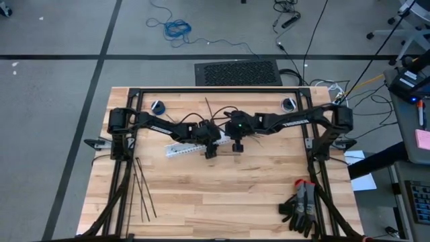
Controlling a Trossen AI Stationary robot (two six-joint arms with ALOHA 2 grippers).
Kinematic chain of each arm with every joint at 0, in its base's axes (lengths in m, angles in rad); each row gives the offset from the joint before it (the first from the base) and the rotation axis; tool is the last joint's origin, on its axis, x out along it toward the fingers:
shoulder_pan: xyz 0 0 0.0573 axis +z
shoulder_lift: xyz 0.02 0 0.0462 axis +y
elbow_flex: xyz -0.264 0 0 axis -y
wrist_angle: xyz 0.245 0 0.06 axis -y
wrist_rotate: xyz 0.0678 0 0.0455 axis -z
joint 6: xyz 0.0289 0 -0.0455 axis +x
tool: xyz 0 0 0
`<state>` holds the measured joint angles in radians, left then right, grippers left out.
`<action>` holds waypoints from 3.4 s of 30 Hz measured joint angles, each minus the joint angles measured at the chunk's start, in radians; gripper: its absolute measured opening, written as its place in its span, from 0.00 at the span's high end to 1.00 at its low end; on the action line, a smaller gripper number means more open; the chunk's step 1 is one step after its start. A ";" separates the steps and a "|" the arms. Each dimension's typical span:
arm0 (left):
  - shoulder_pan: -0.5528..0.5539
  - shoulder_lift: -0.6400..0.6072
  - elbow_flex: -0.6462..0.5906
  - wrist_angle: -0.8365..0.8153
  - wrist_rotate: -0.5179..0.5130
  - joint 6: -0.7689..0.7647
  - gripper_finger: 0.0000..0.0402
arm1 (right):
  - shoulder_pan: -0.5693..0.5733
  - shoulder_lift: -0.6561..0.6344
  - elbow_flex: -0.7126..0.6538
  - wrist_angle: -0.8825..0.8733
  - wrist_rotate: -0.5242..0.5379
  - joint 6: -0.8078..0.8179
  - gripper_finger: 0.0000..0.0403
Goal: Ziptie cables
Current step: Close the white cable duct
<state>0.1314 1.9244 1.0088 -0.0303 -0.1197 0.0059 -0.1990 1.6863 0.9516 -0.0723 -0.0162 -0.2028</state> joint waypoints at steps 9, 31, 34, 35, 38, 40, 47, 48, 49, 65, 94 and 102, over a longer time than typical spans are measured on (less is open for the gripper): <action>0.000 0.000 -0.002 0.000 -0.001 -0.008 0.36 | -0.020 0.137 0.003 0.221 -0.059 -0.007 1.00; 0.000 0.000 0.024 0.003 0.015 0.054 0.36 | 0.158 -0.179 0.000 -0.255 0.321 0.162 1.00; 0.001 0.002 0.033 0.006 0.027 0.060 0.36 | 0.168 -0.157 0.000 -0.166 0.323 0.120 1.00; 0.001 0.002 0.033 0.007 0.029 0.061 0.36 | 0.166 -0.147 0.000 -0.152 0.326 0.111 1.00; 0.001 0.002 0.033 0.006 0.030 0.061 0.36 | 0.151 -0.113 0.000 -0.125 0.325 0.098 1.00; 0.001 0.002 0.033 0.006 0.032 0.061 0.36 | 0.138 -0.090 0.000 -0.117 0.323 0.106 1.00; 0.001 0.002 0.034 0.003 0.033 0.061 0.36 | 0.086 0.005 0.000 -0.118 0.321 0.137 1.00; 0.001 0.002 0.034 0.004 0.034 0.060 0.36 | 0.082 0.016 0.000 -0.116 0.314 0.140 1.00; 0.001 0.002 0.034 0.003 0.036 0.059 0.36 | 0.080 0.023 0.001 -0.110 0.303 0.142 1.00; 0.033 -0.001 0.071 -0.093 0.080 0.035 0.18 | 0.078 0.041 0.003 -0.078 0.278 0.141 1.00; 0.031 -0.129 -0.004 -0.351 0.015 -0.020 0.20 | 0.080 0.044 0.001 -0.070 0.271 0.131 1.00; 0.022 -0.098 -0.005 -0.319 0.012 0.003 0.40 | 0.075 0.054 -0.002 0.010 0.165 0.112 1.00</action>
<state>0.1531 1.8262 1.0041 -0.3490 -0.1077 0.0085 -0.1235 1.7404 0.9497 -0.0619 0.1484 -0.0909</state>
